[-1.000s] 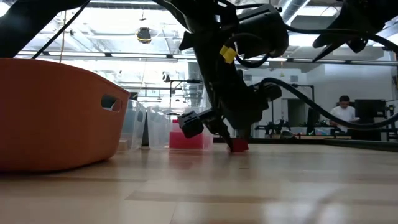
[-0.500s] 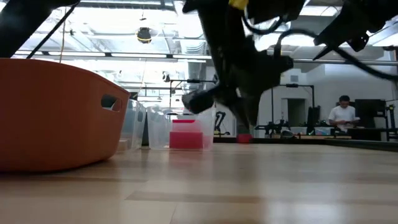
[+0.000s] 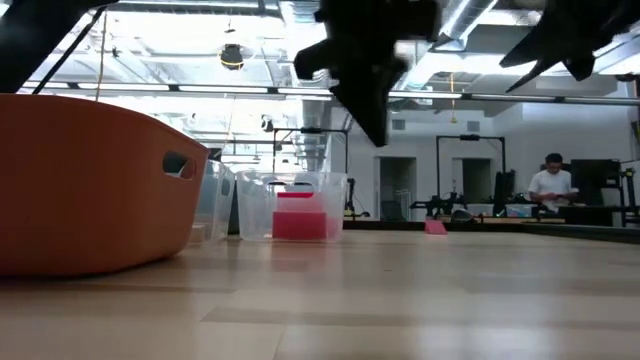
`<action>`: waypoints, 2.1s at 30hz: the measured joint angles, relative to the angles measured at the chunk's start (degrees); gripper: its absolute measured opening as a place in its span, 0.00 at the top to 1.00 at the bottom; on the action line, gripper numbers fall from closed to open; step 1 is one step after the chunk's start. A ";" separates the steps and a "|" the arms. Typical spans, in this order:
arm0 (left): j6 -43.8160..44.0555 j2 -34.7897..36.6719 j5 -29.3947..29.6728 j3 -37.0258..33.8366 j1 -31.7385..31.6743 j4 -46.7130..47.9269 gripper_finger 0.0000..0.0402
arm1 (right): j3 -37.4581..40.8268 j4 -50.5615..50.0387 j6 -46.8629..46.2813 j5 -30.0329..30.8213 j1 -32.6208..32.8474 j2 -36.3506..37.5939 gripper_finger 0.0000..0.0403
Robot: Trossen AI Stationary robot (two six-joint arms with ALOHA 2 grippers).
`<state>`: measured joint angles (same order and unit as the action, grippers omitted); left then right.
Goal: Sort blocks
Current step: Put the red block into the blue bin
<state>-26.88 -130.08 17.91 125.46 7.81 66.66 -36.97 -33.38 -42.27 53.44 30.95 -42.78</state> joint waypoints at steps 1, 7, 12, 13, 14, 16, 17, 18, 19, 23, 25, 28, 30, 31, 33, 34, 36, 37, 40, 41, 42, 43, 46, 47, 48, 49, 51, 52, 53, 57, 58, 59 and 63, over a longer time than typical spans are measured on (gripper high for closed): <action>1.35 0.71 -2.80 -1.16 -0.98 -0.23 1.00 | 0.28 -0.34 -0.78 0.90 -1.06 -0.38 0.81; 3.79 9.12 -6.16 -16.15 -3.70 -13.39 1.00 | 4.63 -7.20 -6.03 0.74 -12.14 -1.82 0.81; 6.55 24.00 -3.16 -34.88 -5.19 -29.30 1.00 | 6.73 -5.43 -1.42 0.60 -16.19 1.92 0.81; 7.23 26.86 -2.28 -38.82 -5.56 -31.64 1.00 | 6.81 -4.59 0.56 0.58 -17.11 2.28 0.81; 7.87 29.63 -1.52 -42.42 -5.83 -34.56 1.00 | 7.11 -3.89 2.61 0.50 -18.05 2.47 0.80; 8.81 35.48 -0.94 -48.88 -6.02 -40.35 1.00 | 7.74 -0.80 6.85 -0.78 -20.51 2.07 0.78; 9.02 38.24 -0.97 -51.74 -5.99 -43.26 1.00 | 8.28 2.11 9.25 -1.68 -22.06 1.66 0.76; 9.15 40.95 -1.01 -54.57 -5.94 -46.35 1.00 | 8.99 5.06 11.57 -2.97 -23.90 1.25 0.73; 9.27 43.22 -1.02 -57.39 -5.90 -49.13 1.00 | 9.84 8.25 13.78 -4.51 -26.01 0.83 0.70; 9.81 50.27 -0.51 -66.54 -5.79 -56.59 1.00 | 12.82 21.28 19.42 -11.23 -35.94 -2.44 0.54; 10.69 53.40 0.13 -69.63 -5.67 -59.06 1.00 | 14.13 26.88 19.68 -14.59 -41.64 -4.83 0.46; 11.47 57.01 2.95 -73.90 -5.63 -61.25 1.00 | 15.04 32.75 18.21 -19.22 -49.34 -10.06 0.37; 11.53 59.28 4.58 -76.84 -5.63 -63.39 1.00 | 14.97 36.59 16.92 -21.80 -53.14 -14.69 0.34; 11.51 60.44 5.03 -78.01 -5.61 -65.06 1.00 | 14.97 39.22 16.72 -22.80 -54.58 -17.28 0.33; 11.28 63.31 5.73 -80.18 -5.57 -67.88 1.00 | 14.30 43.60 16.57 -24.51 -56.76 -22.91 0.33; 11.11 64.61 5.88 -81.13 -5.58 -68.47 1.00 | 13.42 45.11 16.42 -25.15 -57.55 -25.81 0.33; 10.92 66.59 5.98 -82.73 -5.62 -69.09 1.00 | 10.88 46.65 16.32 -25.42 -59.04 -31.29 0.33; 11.00 67.53 6.05 -83.35 -5.63 -68.95 1.00 | 9.64 46.68 16.25 -25.50 -59.73 -33.90 0.33; 11.95 69.67 5.93 -83.62 -5.57 -67.83 1.00 | 6.52 46.14 15.01 -25.63 -61.46 -41.11 0.33; 12.35 70.21 5.93 -83.62 -5.51 -66.83 1.00 | 5.48 46.08 15.01 -25.63 -61.80 -43.13 0.33; 12.72 70.55 5.77 -83.62 -5.42 -65.88 1.00 | 4.45 46.39 15.10 -25.59 -61.98 -44.93 0.33; 13.06 70.63 5.39 -83.62 -5.32 -65.21 1.00 | 3.63 46.54 15.11 -25.60 -62.07 -46.35 0.33; 13.48 70.64 4.81 -83.62 -5.13 -63.19 1.00 | 1.83 47.49 14.74 -25.63 -62.19 -50.26 0.33; 13.51 70.64 4.76 -83.62 -5.13 -62.72 1.00 | 1.40 47.75 14.17 -25.60 -62.30 -51.45 0.33; 13.56 70.64 4.80 -83.62 -5.15 -62.16 1.00 | 0.91 47.97 13.85 -25.64 -62.64 -52.53 0.33; 13.58 70.64 4.82 -83.62 -5.15 -61.41 1.00 | 0.59 48.28 13.80 -25.81 -62.92 -53.62 0.33; 13.77 70.64 4.85 -83.62 -5.17 -60.24 1.00 | 0.43 49.33 13.80 -26.13 -63.32 -55.88 0.33; 13.90 70.64 4.85 -83.62 -5.15 -59.73 1.00 | 0.42 49.66 13.81 -26.43 -63.47 -56.95 0.33; 13.98 70.64 4.84 -83.62 -5.15 -59.43 1.00 | 0.42 50.11 13.97 -26.07 -63.58 -57.92 0.33; 14.11 70.64 4.87 -83.62 -5.15 -58.07 1.00 | 0.43 51.08 13.79 -24.95 -62.73 -59.48 0.34; 14.10 70.64 4.88 -83.62 -5.15 -58.08 1.00 | 0.44 51.06 13.82 -24.89 -62.48 -59.52 0.35; 14.08 70.64 4.87 -83.62 -5.15 -58.02 1.00 | 0.44 51.05 14.15 -24.92 -62.30 -59.54 0.37; 13.67 70.64 5.18 -83.62 -5.15 -58.19 1.00 | 0.44 50.97 15.21 -25.29 -61.33 -59.52 0.51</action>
<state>-13.21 -59.44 23.10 41.85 2.66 8.47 -36.53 17.59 -27.06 28.15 -30.38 -102.30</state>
